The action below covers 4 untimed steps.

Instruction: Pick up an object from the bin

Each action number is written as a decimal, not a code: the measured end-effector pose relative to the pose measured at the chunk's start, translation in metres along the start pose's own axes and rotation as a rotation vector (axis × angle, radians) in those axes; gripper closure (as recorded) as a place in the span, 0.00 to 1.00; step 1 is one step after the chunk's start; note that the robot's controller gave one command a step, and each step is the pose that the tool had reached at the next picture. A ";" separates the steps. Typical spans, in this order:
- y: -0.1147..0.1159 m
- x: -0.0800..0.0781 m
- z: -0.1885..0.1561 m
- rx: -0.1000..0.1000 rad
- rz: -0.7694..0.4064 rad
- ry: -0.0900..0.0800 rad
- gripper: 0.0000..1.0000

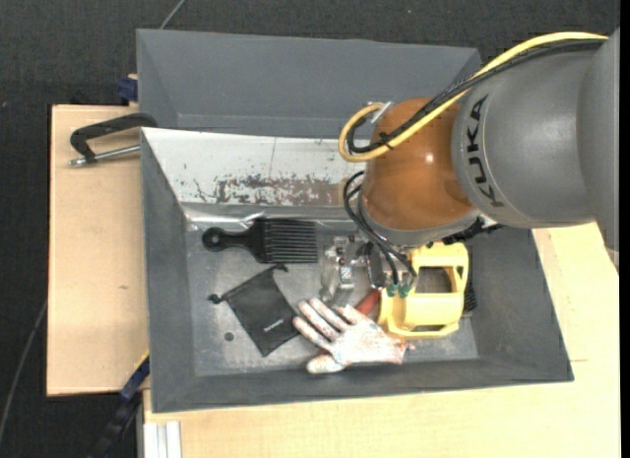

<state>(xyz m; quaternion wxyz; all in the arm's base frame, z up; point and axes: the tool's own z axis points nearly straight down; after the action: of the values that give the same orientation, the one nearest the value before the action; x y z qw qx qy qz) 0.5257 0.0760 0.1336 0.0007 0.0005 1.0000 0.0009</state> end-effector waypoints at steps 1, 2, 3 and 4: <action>0.000 0.000 0.000 0.000 0.000 0.000 1.00; 0.000 0.000 0.000 0.000 0.000 0.000 1.00; 0.000 0.000 0.000 0.000 0.000 0.000 1.00; 0.000 0.000 0.000 0.000 0.000 0.000 1.00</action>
Offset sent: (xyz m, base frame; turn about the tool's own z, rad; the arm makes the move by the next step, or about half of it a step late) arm 0.0000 0.0000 0.0000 0.0000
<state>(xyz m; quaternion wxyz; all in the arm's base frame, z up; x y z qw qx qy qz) 0.5257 0.0760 0.1336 0.0007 0.0004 1.0000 0.0009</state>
